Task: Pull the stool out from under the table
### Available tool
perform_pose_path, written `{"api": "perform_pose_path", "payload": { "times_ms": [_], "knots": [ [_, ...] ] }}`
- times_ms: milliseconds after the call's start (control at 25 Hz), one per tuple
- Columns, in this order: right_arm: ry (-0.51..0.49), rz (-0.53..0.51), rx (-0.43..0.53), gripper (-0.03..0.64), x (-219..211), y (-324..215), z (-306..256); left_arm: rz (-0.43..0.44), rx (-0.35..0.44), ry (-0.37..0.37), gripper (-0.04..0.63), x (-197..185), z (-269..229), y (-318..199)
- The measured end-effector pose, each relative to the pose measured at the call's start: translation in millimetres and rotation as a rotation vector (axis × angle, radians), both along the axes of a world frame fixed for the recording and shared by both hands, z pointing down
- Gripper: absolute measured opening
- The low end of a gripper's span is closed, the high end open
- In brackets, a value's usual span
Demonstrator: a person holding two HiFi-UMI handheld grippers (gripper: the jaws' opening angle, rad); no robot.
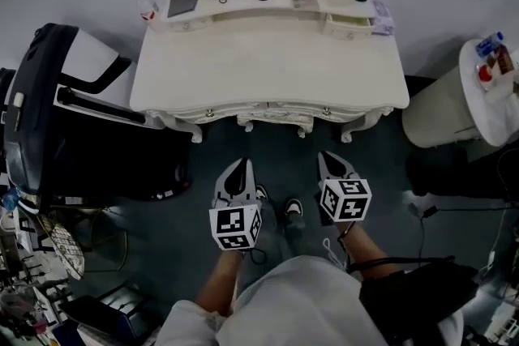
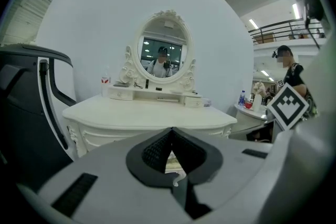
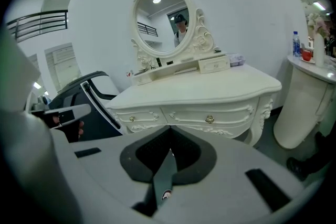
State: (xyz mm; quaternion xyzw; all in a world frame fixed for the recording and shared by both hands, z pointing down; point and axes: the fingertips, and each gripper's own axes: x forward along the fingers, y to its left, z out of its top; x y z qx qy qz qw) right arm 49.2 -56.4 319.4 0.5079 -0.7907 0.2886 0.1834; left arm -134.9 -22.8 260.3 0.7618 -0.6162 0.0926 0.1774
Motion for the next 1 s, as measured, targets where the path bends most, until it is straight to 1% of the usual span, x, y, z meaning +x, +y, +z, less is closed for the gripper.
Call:
{"api": "perform_pose_path", "payload": {
  "times_ms": [160,280,480,680,800,1000],
  "knots": [
    [0.008,-0.01,-0.001,0.0,-7,-21,31,0.02,-0.031,-0.015,0.008,-6,37,-17],
    [0.017,-0.011,-0.014,0.0,-9,-33,67,0.015,-0.055,-0.008,0.008,-9,75,-27],
    [0.006,0.0,-0.036,0.0,-7,-48,136,-0.015,-0.118,0.009,0.008,-13,160,-35],
    [-0.017,0.057,-0.083,0.0,3,-51,217,-0.054,-0.173,0.025,0.008,-16,250,-34],
    [-0.016,0.071,-0.099,0.0,2,-51,264,-0.057,-0.178,0.003,0.008,-21,298,-34],
    [0.017,0.056,-0.078,0.0,3,-64,328,-0.002,-0.156,-0.069,0.008,-15,374,-48]
  ]
}}
